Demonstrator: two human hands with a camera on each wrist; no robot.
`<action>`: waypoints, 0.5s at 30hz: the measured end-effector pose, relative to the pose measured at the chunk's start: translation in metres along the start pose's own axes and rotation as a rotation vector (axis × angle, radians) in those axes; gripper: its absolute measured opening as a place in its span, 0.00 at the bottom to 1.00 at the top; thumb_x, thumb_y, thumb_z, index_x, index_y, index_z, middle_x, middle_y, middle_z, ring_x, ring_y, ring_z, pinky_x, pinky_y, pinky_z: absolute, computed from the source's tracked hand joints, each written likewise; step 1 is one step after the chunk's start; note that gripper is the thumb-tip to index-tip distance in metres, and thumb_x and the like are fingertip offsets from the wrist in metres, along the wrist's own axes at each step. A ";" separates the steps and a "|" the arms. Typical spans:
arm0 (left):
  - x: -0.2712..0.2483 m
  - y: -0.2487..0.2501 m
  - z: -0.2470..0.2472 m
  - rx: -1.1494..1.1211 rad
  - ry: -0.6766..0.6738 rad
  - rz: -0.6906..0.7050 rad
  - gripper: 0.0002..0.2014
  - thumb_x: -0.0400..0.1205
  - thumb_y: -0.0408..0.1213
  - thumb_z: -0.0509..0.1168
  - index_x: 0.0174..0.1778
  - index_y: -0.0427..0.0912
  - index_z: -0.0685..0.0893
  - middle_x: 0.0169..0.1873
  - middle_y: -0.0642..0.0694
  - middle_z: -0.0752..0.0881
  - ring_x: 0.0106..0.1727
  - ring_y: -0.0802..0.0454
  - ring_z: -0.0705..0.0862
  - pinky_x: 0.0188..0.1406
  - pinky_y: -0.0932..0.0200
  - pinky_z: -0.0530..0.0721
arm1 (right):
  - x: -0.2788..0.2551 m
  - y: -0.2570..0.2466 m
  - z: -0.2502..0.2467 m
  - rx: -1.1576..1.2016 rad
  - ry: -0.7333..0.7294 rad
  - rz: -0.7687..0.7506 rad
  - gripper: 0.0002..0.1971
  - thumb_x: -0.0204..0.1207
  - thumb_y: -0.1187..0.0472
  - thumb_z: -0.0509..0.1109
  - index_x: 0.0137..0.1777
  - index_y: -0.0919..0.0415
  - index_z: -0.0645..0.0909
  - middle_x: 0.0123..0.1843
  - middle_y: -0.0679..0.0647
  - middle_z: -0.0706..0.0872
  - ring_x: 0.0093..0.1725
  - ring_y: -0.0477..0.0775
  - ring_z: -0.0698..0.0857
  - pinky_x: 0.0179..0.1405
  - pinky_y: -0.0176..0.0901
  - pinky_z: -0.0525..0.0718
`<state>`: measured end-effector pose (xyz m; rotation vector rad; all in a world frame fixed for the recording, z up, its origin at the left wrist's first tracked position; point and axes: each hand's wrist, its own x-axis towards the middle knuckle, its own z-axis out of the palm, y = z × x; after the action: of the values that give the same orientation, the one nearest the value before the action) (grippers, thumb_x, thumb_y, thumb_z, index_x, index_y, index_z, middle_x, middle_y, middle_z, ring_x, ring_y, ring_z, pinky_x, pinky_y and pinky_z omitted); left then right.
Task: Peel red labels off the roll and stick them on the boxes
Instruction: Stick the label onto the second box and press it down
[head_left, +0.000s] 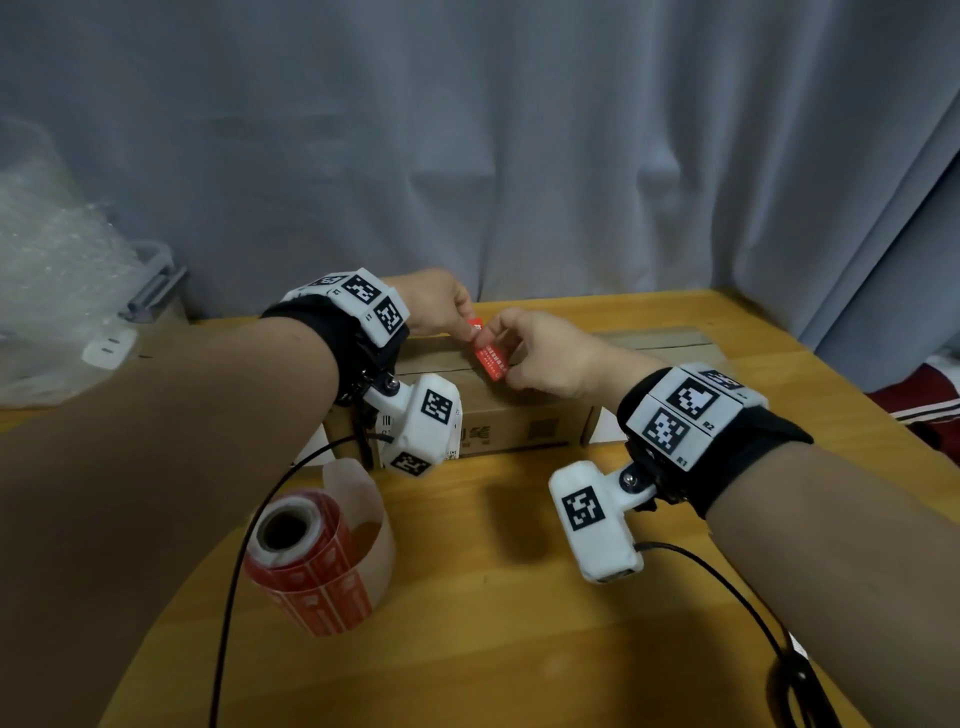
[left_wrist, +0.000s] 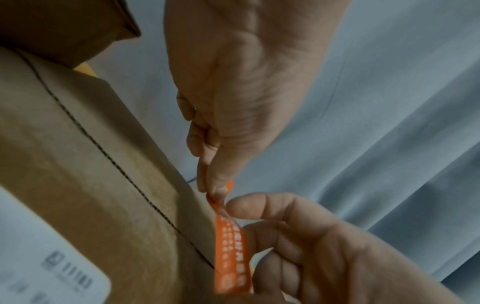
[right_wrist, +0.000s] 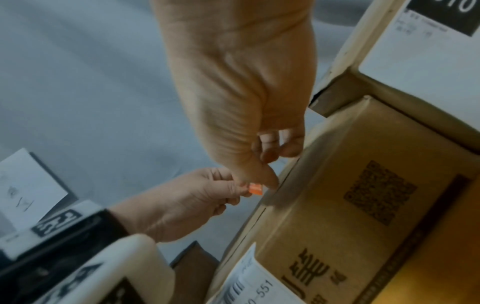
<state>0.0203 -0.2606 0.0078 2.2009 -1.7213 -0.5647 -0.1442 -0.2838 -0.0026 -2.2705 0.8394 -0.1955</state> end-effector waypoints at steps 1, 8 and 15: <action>-0.001 0.000 -0.001 -0.006 0.009 0.002 0.10 0.75 0.39 0.73 0.49 0.39 0.87 0.40 0.46 0.83 0.46 0.52 0.78 0.36 0.68 0.70 | 0.000 0.001 0.000 -0.045 0.041 -0.040 0.19 0.69 0.73 0.73 0.57 0.56 0.79 0.47 0.52 0.80 0.35 0.44 0.77 0.28 0.29 0.73; -0.003 -0.002 -0.002 -0.039 0.053 -0.008 0.09 0.74 0.42 0.73 0.45 0.43 0.86 0.43 0.46 0.84 0.47 0.51 0.79 0.50 0.60 0.72 | -0.001 0.012 0.000 -0.274 0.250 -0.194 0.05 0.72 0.65 0.73 0.39 0.55 0.87 0.44 0.49 0.79 0.42 0.46 0.78 0.44 0.39 0.78; -0.001 0.002 0.007 0.006 0.039 0.035 0.05 0.75 0.41 0.72 0.41 0.46 0.83 0.31 0.51 0.81 0.42 0.52 0.78 0.38 0.62 0.73 | -0.005 0.012 0.004 -0.341 0.303 -0.282 0.02 0.70 0.59 0.75 0.39 0.51 0.88 0.47 0.47 0.76 0.54 0.48 0.72 0.59 0.45 0.74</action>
<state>0.0153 -0.2602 0.0021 2.1668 -1.7405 -0.5050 -0.1529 -0.2851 -0.0128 -2.7242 0.7419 -0.5746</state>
